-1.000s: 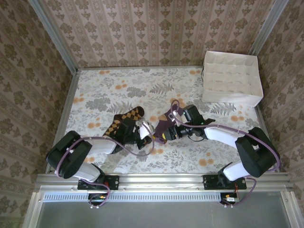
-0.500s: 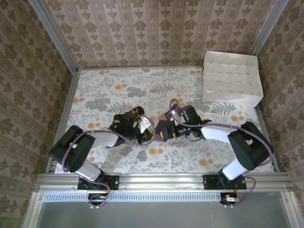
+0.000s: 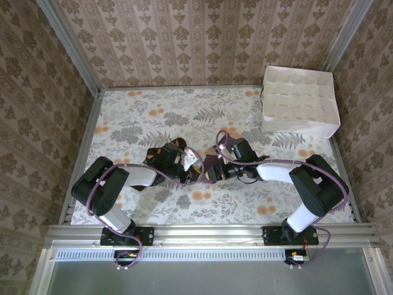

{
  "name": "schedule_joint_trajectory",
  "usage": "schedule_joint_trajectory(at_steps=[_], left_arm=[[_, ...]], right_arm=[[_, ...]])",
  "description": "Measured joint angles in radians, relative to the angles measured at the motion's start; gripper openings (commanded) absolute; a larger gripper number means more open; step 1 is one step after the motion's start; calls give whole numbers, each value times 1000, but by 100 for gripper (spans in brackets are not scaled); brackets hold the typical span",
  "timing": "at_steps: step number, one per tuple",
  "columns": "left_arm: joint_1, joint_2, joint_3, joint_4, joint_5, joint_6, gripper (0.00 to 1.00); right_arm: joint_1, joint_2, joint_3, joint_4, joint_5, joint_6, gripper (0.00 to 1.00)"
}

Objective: Roll the socks

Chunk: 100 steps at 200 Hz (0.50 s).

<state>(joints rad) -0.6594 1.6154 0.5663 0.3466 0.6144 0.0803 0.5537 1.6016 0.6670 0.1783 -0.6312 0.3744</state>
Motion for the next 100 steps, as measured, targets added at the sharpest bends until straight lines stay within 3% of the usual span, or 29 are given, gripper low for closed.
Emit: schedule_joint_trajectory(at_steps=[34, 65, 100], left_arm=[[0, 15, 4, -4, 0, -3, 0], [0, 24, 10, -3, 0, -7, 0], [-1, 29, 11, -3, -1, -10, 0]], right_arm=[[9, 10, 0, -2, 12, -5, 40], [19, 38, 15, -30, 50, -7, 34], [33, 54, 40, -82, 112, -3, 15]])
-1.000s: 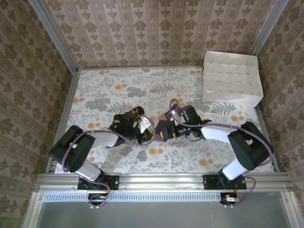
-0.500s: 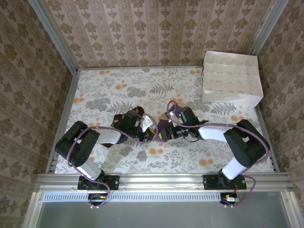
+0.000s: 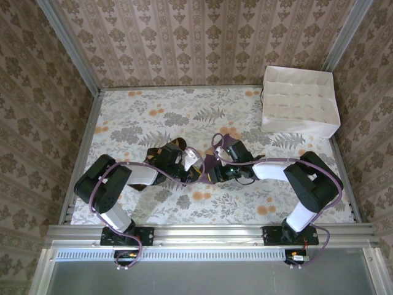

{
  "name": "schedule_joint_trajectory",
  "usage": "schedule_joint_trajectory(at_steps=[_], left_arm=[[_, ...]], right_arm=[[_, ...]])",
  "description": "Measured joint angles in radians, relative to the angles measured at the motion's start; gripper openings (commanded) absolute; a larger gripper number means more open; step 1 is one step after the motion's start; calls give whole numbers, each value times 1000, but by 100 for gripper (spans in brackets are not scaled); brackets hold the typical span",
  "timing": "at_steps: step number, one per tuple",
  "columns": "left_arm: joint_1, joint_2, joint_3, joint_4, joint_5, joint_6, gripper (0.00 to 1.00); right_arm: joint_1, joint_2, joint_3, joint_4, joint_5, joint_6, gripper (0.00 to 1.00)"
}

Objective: Roll the socks

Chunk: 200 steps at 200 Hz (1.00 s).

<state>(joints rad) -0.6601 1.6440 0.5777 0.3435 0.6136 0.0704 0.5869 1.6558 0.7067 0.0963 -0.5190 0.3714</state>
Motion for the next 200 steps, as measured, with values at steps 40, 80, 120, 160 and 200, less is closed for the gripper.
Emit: schedule_joint_trajectory(at_steps=[40, 80, 120, 160, 200], left_arm=[[-7, -6, -2, 0, -29, 29, 27], [-29, -171, -65, -11, -143, 172, 37], [-64, -395, -168, 75, -220, 408, 34], [-127, -356, -155, 35, -260, 657, 19], [-141, -244, -65, 2, -278, 800, 20]], right_arm=[[12, 1, 43, -102, 97, 10, 7], [12, 13, 69, -159, 125, 22, 7], [11, 19, 85, -193, 123, 18, 8], [-1, 41, 126, -255, 111, -9, 10], [-30, 74, 160, -300, 58, -34, 11]])
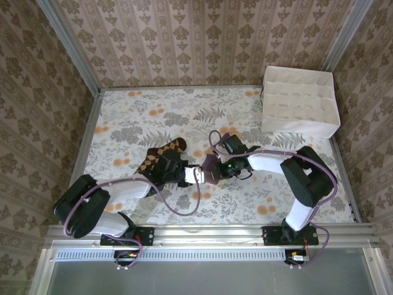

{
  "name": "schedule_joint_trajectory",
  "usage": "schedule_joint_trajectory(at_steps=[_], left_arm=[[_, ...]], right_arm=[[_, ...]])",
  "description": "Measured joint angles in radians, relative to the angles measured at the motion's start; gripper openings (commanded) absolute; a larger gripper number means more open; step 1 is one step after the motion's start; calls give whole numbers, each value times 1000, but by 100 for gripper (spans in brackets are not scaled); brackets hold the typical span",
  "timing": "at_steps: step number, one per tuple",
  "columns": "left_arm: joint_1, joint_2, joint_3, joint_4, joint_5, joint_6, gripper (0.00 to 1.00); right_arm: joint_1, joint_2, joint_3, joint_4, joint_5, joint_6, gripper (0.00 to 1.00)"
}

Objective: Roll the socks

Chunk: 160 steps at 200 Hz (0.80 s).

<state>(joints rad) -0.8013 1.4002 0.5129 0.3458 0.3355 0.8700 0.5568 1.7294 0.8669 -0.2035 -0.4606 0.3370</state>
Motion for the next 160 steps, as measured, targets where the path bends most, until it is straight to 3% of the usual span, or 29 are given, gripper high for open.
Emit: schedule_joint_trajectory(at_steps=[37, 119, 144, 160], left_arm=[[-29, 79, 71, -41, -5, 111, 27], [-43, 162, 119, -205, -33, 273, 30], [-43, 189, 125, -204, -42, 291, 36], [-43, 195, 132, -196, -45, 307, 48]], right_arm=[[-16, 18, 27, -45, -23, -27, 13], [-33, 59, 81, -119, -63, -77, 14], [-37, 71, 97, -142, -72, -83, 14], [-37, 75, 104, -151, -72, -93, 14]])
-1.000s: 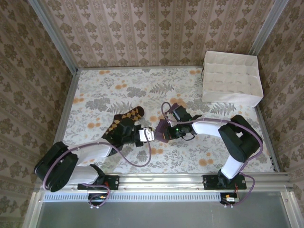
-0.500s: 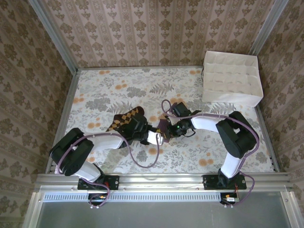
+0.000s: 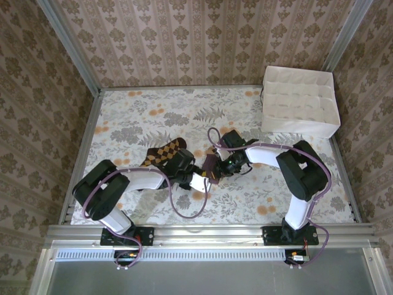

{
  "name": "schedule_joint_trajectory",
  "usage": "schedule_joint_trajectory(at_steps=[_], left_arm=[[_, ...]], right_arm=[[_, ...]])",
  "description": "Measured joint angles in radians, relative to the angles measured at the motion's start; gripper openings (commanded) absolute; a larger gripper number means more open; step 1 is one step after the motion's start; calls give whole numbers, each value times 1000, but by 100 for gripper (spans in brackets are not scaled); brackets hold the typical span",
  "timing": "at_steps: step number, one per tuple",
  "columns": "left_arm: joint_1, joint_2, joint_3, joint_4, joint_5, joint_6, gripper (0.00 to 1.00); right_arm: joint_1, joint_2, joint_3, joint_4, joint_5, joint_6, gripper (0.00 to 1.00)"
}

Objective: Roll the socks

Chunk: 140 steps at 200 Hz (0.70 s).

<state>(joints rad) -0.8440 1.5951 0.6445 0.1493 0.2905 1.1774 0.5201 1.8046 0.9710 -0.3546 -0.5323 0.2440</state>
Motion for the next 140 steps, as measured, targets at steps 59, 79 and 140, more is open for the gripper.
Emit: schedule_joint_trajectory(at_steps=[59, 79, 140], left_arm=[[-7, 42, 24, 14, -5, 19, 7], [-14, 53, 47, 1, -20, 27, 0], [-98, 86, 151, -143, -47, -138, 0]], right_arm=[[-6, 18, 21, -31, -24, -26, 15], [-10, 16, 19, -31, -26, -35, 19], [-74, -196, -143, -8, -18, -24, 45]])
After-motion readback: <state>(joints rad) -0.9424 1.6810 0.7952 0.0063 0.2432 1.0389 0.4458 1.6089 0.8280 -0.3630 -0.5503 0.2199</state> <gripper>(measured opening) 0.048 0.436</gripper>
